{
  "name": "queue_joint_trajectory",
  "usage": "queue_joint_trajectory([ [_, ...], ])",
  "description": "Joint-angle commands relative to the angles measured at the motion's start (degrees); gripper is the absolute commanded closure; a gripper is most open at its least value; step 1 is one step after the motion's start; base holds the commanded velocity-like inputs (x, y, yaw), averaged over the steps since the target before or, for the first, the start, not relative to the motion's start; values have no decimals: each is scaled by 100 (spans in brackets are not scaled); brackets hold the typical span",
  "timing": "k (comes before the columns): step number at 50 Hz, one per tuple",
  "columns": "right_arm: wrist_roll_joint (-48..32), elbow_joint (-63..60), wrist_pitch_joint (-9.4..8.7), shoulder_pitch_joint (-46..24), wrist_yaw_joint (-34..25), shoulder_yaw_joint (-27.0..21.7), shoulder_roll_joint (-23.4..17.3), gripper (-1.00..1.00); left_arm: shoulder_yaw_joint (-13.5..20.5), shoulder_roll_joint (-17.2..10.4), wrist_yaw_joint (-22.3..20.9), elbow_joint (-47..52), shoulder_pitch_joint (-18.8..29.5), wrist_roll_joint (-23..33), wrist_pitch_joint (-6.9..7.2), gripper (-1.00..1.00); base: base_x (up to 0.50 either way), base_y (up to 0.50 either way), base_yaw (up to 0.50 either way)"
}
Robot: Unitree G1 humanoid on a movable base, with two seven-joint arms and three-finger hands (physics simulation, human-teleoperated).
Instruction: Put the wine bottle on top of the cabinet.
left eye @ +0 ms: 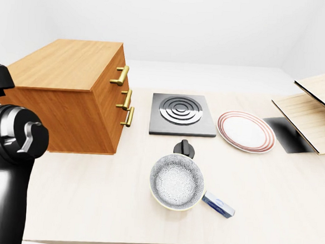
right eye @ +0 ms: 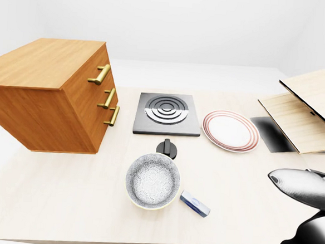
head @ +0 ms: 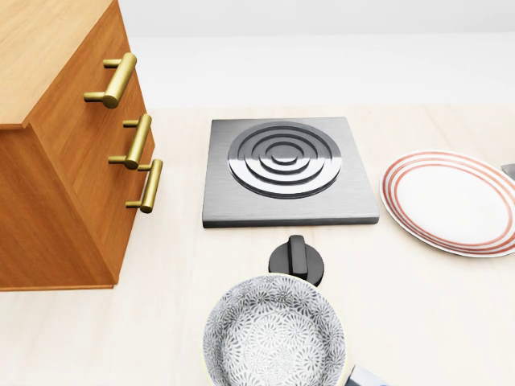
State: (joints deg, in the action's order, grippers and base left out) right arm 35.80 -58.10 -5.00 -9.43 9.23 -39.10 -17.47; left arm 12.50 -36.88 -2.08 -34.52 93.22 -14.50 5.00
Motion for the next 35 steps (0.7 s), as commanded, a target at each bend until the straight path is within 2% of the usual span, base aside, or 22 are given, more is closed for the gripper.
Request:
queue_joint_trajectory([
  [1,-284,-16,0,11,-90,256,118,-100,261,-663,33,-997,-372,-493,0,94,0,0,0],
  [8,-778,340,0,160,-273,665,228,-100,263,-845,-4,-1350,-759,-547,0,95,0,0,0],
  [13,-973,370,0,96,-345,772,322,-100,322,-967,-140,-1223,-1286,-593,0,94,0,0,0],
  [17,-1107,410,0,42,-418,835,373,-100,362,-1003,-169,-1309,-1530,-604,0,94,0,0,0],
  [24,-1277,379,0,50,-563,839,431,-100,380,-931,-181,-1171,-1928,-629,0,94,0,0,0],
  [35,-1526,375,0,-42,-654,978,500,-100,362,-685,-282,-1777,-2244,-548,0,94,0,0,0],
])
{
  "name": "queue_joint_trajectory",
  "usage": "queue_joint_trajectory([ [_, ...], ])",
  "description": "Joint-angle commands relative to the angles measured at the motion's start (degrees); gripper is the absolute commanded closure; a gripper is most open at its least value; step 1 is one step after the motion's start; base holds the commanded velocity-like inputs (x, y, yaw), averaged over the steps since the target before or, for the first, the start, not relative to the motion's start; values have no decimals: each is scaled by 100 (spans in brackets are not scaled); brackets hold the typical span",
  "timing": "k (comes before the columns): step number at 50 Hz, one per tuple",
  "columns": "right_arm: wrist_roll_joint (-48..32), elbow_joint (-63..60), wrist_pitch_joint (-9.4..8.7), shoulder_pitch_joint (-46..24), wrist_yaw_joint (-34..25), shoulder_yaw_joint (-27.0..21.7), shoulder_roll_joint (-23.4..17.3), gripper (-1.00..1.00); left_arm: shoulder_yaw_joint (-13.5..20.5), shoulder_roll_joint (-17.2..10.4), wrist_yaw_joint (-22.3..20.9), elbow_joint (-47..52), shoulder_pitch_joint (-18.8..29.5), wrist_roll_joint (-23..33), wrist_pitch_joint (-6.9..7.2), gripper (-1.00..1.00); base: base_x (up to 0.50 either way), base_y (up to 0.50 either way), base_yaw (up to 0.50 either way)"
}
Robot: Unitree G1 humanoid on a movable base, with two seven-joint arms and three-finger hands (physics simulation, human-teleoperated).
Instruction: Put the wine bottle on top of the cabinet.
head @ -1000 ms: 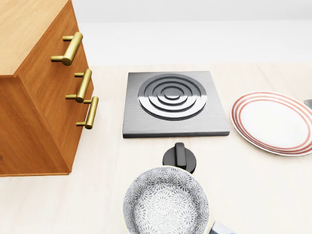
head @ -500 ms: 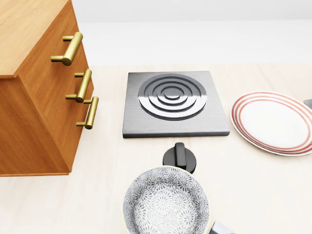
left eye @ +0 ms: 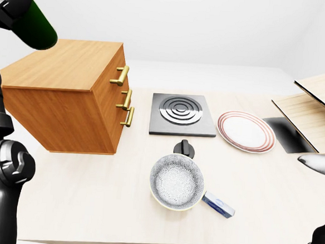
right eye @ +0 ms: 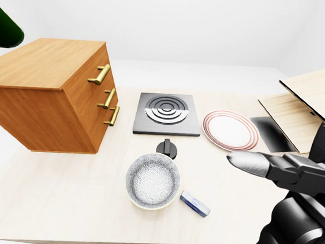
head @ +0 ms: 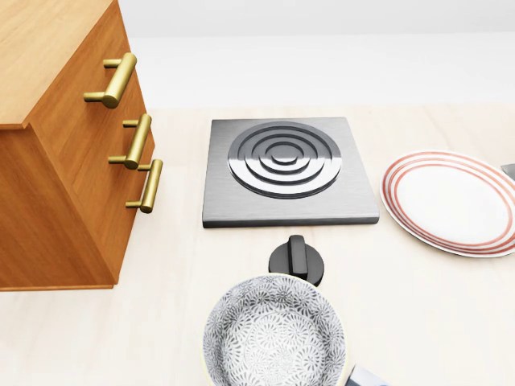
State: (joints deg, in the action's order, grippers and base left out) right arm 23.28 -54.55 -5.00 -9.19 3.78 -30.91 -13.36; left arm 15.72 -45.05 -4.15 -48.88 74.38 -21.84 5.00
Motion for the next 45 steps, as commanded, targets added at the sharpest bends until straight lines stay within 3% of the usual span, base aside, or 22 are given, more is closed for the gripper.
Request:
queue_joint_trajectory([
  [1,-293,18,0,-56,-124,173,96,-100,37,144,-85,-384,-366,196,0,94,0,0,0],
  [15,-449,98,0,22,-253,217,197,-100,-47,404,-197,-1336,-373,515,0,94,0,0,0],
  [22,-479,142,0,137,-374,148,228,-100,-78,588,-136,-1795,-358,693,-299,92,0,0,0],
  [28,-522,69,0,136,-387,169,203,-100,-88,620,-79,-1907,-288,808,-354,92,0,0,0],
  [30,-512,-37,0,106,-371,161,227,-100,-90,644,-44,-1988,-276,864,-417,91,0,0,0],
  [33,-507,-119,0,83,-374,128,252,-100,-77,677,97,-2114,-329,961,-627,92,0,0,0],
  [37,-520,-213,0,50,-369,107,262,-100,-43,729,118,-2178,-408,994,-710,90,0,0,0],
  [38,-516,-233,0,36,-369,98,269,-100,-42,728,125,-2178,-409,1002,-703,87,0,0,0],
  [39,-522,-258,0,18,-363,100,261,-100,-45,727,135,-2186,-415,1019,-706,36,0,0,0],
  [40,-525,-269,0,4,-365,98,257,-100,-38,731,131,-2200,-432,1024,-732,-2,0,0,0],
  [45,-562,-291,0,-2,-404,76,238,-100,-9,722,122,-2219,-461,1026,-773,-4,0,0,0],
])
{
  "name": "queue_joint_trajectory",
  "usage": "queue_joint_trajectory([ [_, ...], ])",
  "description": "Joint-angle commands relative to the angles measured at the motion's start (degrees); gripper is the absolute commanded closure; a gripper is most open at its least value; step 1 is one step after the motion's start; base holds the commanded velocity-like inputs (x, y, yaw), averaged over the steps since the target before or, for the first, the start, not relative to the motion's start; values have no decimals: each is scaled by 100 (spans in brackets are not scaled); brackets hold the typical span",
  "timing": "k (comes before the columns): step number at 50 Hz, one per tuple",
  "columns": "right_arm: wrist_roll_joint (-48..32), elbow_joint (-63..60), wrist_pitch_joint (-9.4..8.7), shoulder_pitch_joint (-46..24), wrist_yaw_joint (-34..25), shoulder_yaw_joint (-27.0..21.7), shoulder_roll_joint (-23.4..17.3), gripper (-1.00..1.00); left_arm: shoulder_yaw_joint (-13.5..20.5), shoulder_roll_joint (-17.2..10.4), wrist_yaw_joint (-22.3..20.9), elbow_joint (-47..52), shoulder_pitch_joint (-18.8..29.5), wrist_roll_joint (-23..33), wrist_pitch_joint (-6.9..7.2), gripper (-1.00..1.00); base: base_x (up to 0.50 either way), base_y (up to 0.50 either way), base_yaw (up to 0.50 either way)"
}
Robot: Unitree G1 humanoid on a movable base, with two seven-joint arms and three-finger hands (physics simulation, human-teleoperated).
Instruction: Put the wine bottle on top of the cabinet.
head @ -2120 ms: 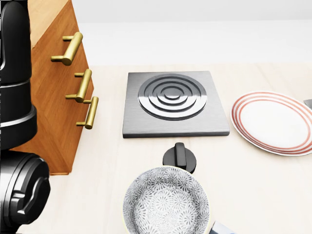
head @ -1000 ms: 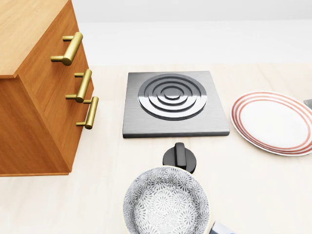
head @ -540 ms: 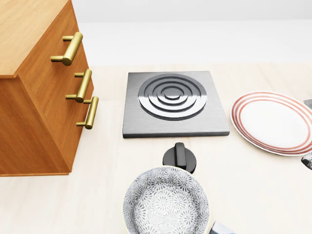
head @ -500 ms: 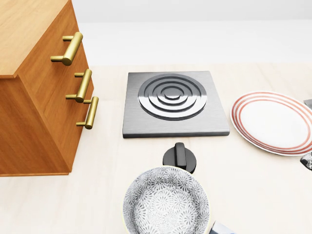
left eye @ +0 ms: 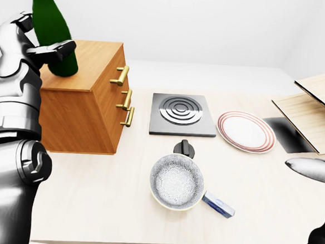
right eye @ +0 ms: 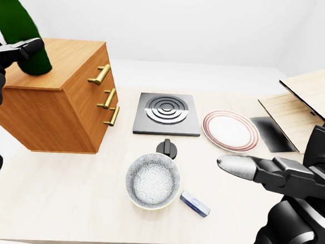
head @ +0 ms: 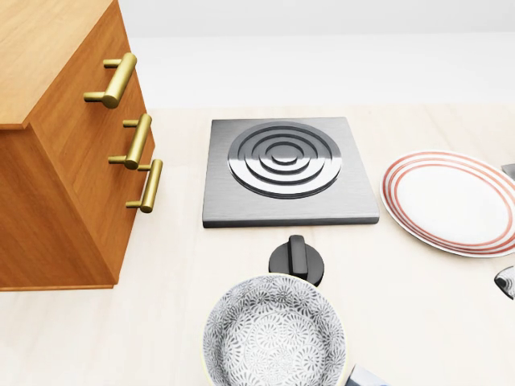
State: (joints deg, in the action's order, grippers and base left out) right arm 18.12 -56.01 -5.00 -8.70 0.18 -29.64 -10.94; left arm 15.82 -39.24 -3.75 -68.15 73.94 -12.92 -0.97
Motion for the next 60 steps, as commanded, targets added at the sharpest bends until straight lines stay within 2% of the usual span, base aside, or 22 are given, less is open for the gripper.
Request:
queue_joint_trajectory([
  [1,-44,-149,0,-69,-59,-80,-13,-100,-11,147,27,-294,-414,114,-155,1,0,0,0],
  [2,-50,-145,0,-73,-70,-90,-19,-100,-8,151,40,-290,-404,108,-144,21,0,0,0],
  [4,-62,-124,0,-56,-86,-101,-3,-100,-20,172,64,-298,-421,126,-171,8,0,0,0],
  [7,-60,-137,0,-39,-139,-182,-19,-100,-19,192,43,-306,-430,123,-180,8,0,0,0],
  [10,-29,-144,0,-89,-171,-276,-43,-100,-15,186,55,-312,-424,123,-166,-14,0,0,0],
  [19,-55,3,0,-20,-220,-273,-58,-100,-23,196,56,-304,-444,132,-205,-10,0,0,0],
  [24,-47,-63,0,-12,-200,-273,-58,-100,-9,189,76,-304,-460,122,-215,-19,0,0,0],
  [25,-44,-68,0,-13,-198,-278,-51,-100,-8,187,90,-300,-466,121,-228,-27,0,0,0],
  [26,-45,-87,0,-14,-192,-274,-50,-100,-12,177,90,-288,-466,123,-219,-100,0,0,0],
  [37,-56,-120,0,-109,-135,-193,-41,-100,-37,108,91,-206,-428,137,-164,-100,0,0,0],
  [38,-53,-112,0,-116,-139,-199,-46,-100,-22,145,81,-215,-525,123,-278,-100,0,0,0],
  [39,-52,-111,0,-117,-139,-200,-46,-100,-22,146,81,-216,-528,122,-282,-100,0,0,0],
  [40,-43,-121,0,-134,-139,-218,-53,-100,-41,108,89,-186,-439,138,-195,-100,0,0,0],
  [45,-39,-111,0,-155,-136,-229,-71,-100,-42,13,116,-77,-370,149,-156,-100,0,0,0],
  [46,-47,-77,0,-154,-139,-218,-76,-100,-1,-2,129,16,-490,107,-314,-100,0,0,0],
  [48,-67,-18,0,-126,-139,-180,-72,-100,-9,-150,101,203,-296,57,-55,-100,0,0,0],
  [49,-83,21,0,-104,-139,-155,-67,-100,32,-161,93,379,-476,-6,-197,-100,0,0,0],
  [50,-106,68,0,-64,-145,-118,-58,-100,17,-417,69,886,-240,-58,276,-100,0,0,0],
  [51,-114,99,0,-47,-149,-105,-50,-100,77,-475,74,1329,-425,-166,378,-100,0,0,0],
  [52,-125,124,0,-33,-149,-85,-48,-100,131,-607,89,1929,-539,-288,597,-100,0,0,0],
  [54,-129,133,0,-33,-143,-57,-41,-100,208,-1037,249,3099,-423,-486,597,-100,0,0,0],
  [60,-81,74,0,-54,-133,-21,-22,-100,472,-1989,333,4446,-167,-1055,597,-100,0,0,0],
])
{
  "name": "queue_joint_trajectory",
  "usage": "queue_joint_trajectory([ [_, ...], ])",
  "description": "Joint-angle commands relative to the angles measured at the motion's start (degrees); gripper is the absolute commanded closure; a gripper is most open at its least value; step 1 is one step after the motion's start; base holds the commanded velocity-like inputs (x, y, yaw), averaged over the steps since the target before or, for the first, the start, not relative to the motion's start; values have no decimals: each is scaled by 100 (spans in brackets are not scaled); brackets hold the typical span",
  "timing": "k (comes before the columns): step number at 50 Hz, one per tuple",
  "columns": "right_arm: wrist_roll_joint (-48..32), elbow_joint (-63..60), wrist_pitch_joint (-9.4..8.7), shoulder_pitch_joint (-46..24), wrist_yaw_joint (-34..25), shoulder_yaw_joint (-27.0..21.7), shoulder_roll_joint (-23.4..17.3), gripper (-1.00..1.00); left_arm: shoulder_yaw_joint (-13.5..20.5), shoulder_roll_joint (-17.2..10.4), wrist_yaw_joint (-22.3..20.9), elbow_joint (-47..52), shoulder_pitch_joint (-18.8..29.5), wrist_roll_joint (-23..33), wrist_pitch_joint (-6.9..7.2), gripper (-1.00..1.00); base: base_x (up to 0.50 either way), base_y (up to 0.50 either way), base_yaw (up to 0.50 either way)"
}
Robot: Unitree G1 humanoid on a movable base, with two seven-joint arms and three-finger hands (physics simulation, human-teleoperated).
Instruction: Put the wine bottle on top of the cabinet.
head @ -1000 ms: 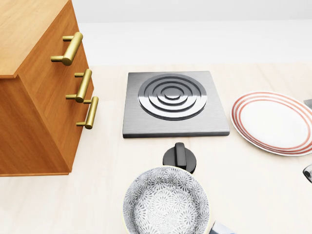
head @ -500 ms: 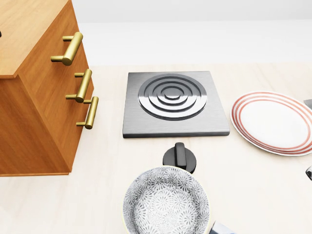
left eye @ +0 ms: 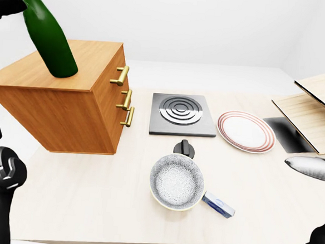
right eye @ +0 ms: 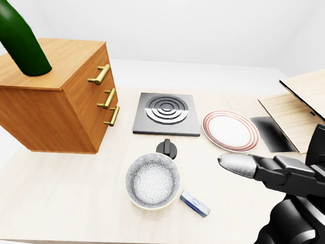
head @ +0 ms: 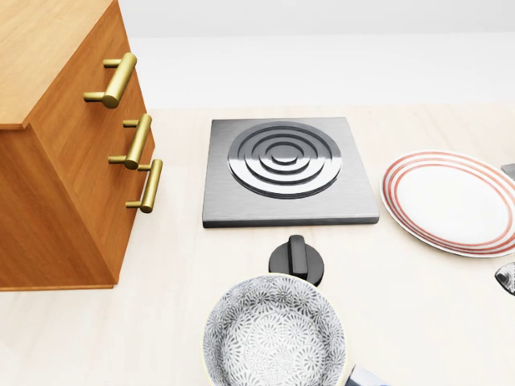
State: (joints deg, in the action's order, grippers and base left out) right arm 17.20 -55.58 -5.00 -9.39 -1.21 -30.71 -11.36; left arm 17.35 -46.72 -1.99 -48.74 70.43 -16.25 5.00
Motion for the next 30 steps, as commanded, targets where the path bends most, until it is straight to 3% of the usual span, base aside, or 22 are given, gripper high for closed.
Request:
queue_joint_trajectory([
  [1,21,27,0,9,0,67,8,-100,366,-1337,199,2779,78,-872,0,-100,0,0,0],
  [5,111,-120,0,-58,30,-29,5,-100,694,-1722,554,3890,-502,-1682,0,-100,0,0,0],
  [9,173,-354,0,-118,54,-102,-15,-100,1054,-2250,1107,4673,-1108,-2882,0,-100,0,0,0],
  [10,216,-413,0,-163,36,-186,-17,-100,1529,-2195,1265,5254,-1827,-3219,0,-100,0,0,0],
  [13,521,-441,0,-179,271,-232,-107,-100,2197,-2324,1829,6070,-3057,-4164,0,-100,0,0,0],
  [14,625,-441,0,-61,362,-184,-115,-100,2474,-2163,1931,6647,-3641,-4357,0,-100,0,0,0],
  [15,778,-441,0,7,494,-157,-159,-100,2657,-1979,2042,7050,-4022,-4548,0,-100,0,0,0],
  [16,1114,-441,0,36,762,-156,-270,-100,2847,-1623,2182,7639,-4482,-4553,0,-100,0,0,0],
  [18,1858,-441,0,256,1346,-155,-532,-100,3021,-1233,2253,8158,-4889,-4620,0,-100,0,0,0],
  [19,2454,-441,0,453,1832,-90,-788,-100,3121,-725,2184,8707,-5307,-4486,0,-100,0,0,0],
  [21,3318,-441,0,872,2614,98,-1309,-100,3157,-264,2045,9116,-5542,-4385,0,-100,0,0,0],
  [22,3314,-441,0,1294,2719,502,-1678,-100,2975,375,1734,9519,-5975,-3897,0,-100,0,0,0],
  [23,3379,-442,0,1478,2818,667,-1773,-100,2965,655,1577,9608,-6038,-3739,0,-100,0,0,0],
  [27,2913,-442,0,2179,2818,1369,-1773,-100,2964,2259,472,10301,-6976,-2794,0,-100,0,0,0],
  [28,2854,-442,0,2277,2829,1473,-1799,-100,2936,2505,233,10362,-7100,-2576,0,-100,0,0,0],
  [29,2703,-441,0,2492,2864,1754,-1841,-100,2870,3056,-175,10423,-7457,-2326,0,-100,0,0,0],
  [30,2571,-441,0,2649,2900,1986,-1911,-100,2776,3404,-542,10438,-7672,-2033,0,-100,0,0,0],
])
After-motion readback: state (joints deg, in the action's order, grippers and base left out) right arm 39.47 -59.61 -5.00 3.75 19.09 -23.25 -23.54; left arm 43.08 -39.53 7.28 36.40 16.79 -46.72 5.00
